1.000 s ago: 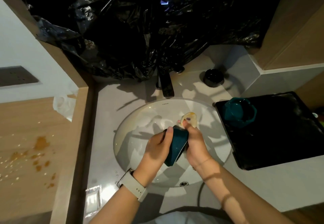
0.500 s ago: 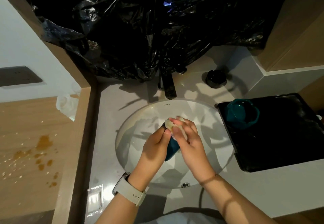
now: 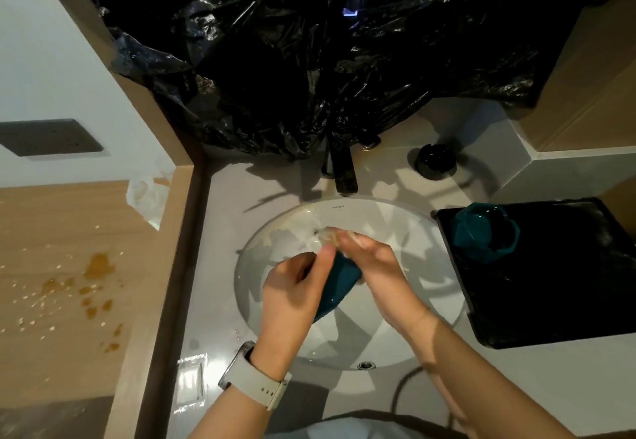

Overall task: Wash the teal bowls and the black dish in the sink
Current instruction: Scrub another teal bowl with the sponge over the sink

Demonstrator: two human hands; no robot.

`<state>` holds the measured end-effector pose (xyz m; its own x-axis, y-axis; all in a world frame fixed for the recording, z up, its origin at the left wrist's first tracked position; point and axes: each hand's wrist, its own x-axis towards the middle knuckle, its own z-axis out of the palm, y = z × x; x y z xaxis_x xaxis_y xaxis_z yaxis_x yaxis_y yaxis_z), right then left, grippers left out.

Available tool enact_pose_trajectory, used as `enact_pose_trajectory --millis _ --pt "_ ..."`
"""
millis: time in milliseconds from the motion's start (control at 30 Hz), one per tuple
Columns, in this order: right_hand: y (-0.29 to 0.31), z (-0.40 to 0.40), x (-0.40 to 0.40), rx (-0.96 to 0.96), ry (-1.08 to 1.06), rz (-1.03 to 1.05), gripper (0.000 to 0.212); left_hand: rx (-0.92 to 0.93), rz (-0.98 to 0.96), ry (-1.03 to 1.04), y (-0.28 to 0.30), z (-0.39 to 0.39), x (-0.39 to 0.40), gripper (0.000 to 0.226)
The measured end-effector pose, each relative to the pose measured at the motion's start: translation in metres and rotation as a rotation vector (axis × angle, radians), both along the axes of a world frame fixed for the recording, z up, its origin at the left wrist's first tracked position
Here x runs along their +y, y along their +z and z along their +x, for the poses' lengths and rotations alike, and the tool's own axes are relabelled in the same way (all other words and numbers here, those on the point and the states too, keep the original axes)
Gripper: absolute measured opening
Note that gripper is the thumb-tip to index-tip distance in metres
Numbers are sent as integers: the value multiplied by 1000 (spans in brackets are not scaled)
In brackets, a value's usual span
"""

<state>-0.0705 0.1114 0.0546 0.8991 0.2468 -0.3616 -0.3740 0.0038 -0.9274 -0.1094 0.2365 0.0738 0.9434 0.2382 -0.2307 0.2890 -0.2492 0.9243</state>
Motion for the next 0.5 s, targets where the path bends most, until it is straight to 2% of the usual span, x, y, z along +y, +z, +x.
enact_pose_trajectory --millis 67,133,233,300,367,500 --pt "3 2 4 98 -43 108 34 10 -5 74 6 5 0 63" --pt "4 -3 10 102 -118 167 33 141 -86 154 7 12 2 43" --pt "6 -13 20 -91 -155 49 19 186 -276 271 -1 17 12 41" --pt "10 -17 29 -303 -61 -110 20 115 -317 292 -1 16 16 39" --pt "9 -18 34 -404 -34 -194 24 84 -328 288 -2 16 18 39" --pt "6 -19 22 -36 -190 78 32 67 -492 350 -2 15 30 33"
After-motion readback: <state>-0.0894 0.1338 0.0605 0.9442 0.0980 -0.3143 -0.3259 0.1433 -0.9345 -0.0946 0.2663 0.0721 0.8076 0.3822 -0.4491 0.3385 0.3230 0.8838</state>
